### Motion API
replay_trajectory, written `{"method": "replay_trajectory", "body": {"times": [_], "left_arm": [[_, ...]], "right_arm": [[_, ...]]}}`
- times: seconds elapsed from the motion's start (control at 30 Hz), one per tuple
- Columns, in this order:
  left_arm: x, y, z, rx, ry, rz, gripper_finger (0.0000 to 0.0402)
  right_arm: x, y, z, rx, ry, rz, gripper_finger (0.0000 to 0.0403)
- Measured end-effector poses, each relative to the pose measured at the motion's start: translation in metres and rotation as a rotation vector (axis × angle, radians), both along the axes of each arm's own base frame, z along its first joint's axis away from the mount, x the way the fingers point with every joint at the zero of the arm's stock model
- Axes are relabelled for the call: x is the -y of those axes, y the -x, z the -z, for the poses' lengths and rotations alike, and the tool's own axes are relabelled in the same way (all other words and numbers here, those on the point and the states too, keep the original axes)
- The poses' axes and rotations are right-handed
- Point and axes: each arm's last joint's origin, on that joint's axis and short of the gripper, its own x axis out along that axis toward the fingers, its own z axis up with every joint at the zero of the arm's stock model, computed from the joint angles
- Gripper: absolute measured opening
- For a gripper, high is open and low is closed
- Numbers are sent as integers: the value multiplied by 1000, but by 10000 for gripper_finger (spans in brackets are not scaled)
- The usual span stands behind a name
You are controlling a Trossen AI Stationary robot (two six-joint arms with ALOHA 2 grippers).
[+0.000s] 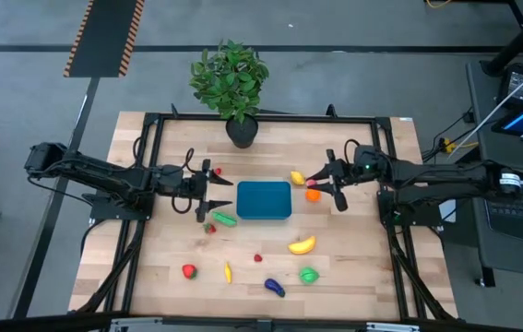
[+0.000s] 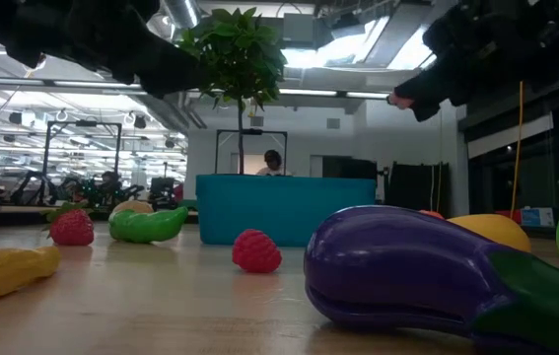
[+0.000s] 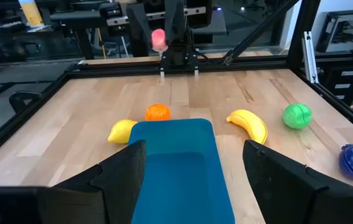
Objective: Pick and placing Produce into tupperware
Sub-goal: Put the pink apricot into the blue bin
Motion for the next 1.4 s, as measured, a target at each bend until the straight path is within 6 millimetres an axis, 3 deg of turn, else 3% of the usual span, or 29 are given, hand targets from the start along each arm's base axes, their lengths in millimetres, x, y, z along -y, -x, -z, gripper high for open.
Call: {"method": "replay_trajectory", "body": {"times": [0.27,0.53,0.9,1.13,1.4], "left_arm": [[0,1,3,-30,-1,-1,261],[0,1,4,-40,-2,0,261],[0,3,11,-123,-4,-2,261],[0,3,12,-125,-4,-2,261],[0,3,12,-125,-4,-2,261]], "right_arm": [[7,-28,-15,-141,18,-18,104],[17,-70,-32,-301,45,-56,108],[30,-121,-25,-526,4,-83,106],[33,-135,-25,-622,-22,-91,112],[33,-136,-25,-627,-23,-92,112]]}}
